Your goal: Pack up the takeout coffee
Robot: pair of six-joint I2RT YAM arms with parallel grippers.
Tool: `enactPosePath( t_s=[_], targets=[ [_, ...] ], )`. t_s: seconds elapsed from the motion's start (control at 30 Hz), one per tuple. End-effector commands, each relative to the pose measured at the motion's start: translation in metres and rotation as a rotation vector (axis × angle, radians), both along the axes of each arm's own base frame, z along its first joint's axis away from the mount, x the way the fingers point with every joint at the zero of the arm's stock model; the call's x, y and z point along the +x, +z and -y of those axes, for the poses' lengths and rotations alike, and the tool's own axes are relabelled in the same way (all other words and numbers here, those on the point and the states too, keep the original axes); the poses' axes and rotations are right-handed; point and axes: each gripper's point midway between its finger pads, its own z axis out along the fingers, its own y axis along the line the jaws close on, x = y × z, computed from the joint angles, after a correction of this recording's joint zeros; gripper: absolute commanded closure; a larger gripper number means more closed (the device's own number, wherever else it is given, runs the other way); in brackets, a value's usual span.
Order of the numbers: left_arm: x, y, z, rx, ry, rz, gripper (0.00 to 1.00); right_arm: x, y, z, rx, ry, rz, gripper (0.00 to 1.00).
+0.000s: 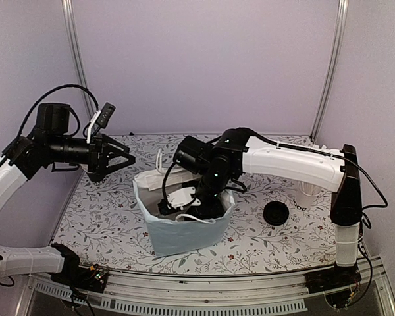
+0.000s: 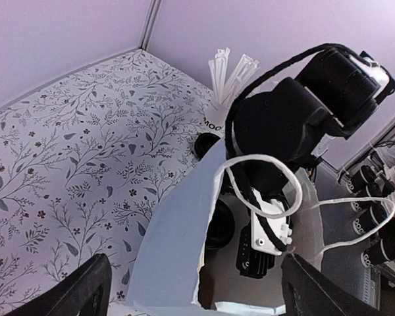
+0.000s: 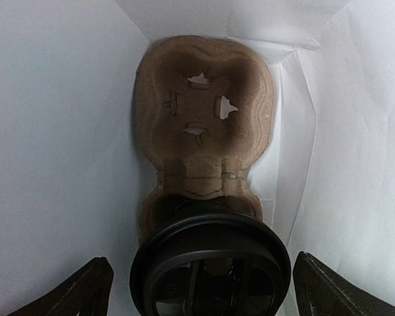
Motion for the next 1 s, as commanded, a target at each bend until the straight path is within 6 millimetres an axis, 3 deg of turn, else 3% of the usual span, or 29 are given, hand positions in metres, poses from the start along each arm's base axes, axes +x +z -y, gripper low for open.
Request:
enactPosePath(
  t_s=[0.0, 0.23, 0.53, 0.67, 0.8, 0.97],
  targets=[
    [0.0, -0.019, 0.007, 0.053, 0.015, -0.059, 0.11, 0.004, 0.043, -0.003, 0.094, -0.002, 0.05, 0.01],
    [0.012, -0.031, 0.018, 0.091, 0.01, -0.063, 0.24, 0.007, 0.064, -0.003, 0.137, -0.003, 0.09, 0.01],
    [0.013, -0.026, 0.044, 0.071, -0.077, -0.041, 0.32, 0.008, 0.058, -0.002, 0.12, -0.012, 0.088, 0.01],
    [0.016, -0.031, 0.05, 0.096, -0.079, -0.035, 0.36, 0.011, 0.065, -0.003, 0.133, -0.017, 0.103, 0.01],
    [0.021, -0.031, 0.054, 0.107, -0.074, -0.02, 0.44, 0.016, 0.086, -0.006, 0.172, -0.018, 0.147, 0.01],
    [0.036, -0.046, 0.059, 0.146, -0.058, -0.024, 0.55, 0.006, 0.134, -0.012, 0.319, 0.045, 0.168, 0.02]
  ],
)
